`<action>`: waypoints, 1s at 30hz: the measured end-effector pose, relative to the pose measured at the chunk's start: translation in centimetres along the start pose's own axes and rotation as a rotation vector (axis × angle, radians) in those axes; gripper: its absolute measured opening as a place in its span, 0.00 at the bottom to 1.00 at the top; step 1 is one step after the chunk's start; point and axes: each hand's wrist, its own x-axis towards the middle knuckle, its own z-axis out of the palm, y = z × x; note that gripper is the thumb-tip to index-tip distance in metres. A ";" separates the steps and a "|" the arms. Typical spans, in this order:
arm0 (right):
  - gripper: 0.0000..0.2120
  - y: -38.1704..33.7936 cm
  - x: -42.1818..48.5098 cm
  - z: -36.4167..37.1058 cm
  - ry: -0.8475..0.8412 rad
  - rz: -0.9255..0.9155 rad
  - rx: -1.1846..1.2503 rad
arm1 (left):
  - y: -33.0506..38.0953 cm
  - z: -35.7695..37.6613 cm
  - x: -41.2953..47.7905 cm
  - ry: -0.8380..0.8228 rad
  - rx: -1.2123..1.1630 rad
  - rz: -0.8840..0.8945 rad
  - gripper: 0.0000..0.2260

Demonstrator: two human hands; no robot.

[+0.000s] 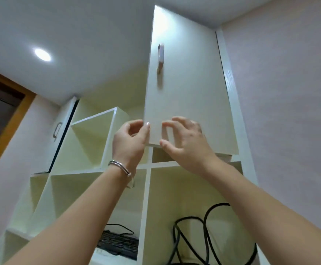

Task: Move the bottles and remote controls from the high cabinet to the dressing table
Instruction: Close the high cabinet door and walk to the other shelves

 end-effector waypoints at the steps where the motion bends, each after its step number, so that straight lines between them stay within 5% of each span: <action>1: 0.23 0.2 0.0 0.6 -0.019 -0.002 -0.035 | -1.1 -0.4 0.3 -0.012 0.014 -0.024 0.03; 15: 0.22 4.9 0.8 3.2 0.138 0.179 -0.289 | -9.6 0.1 3.4 -0.047 0.180 -0.101 0.10; 22: 0.21 5.6 1.4 4.5 0.075 0.197 -0.455 | -12.3 1.6 4.6 -0.063 0.307 -0.209 0.24; 30: 0.19 6.4 1.8 5.0 -0.043 0.169 -0.683 | -14.7 4.2 5.1 -0.068 0.488 -0.318 0.18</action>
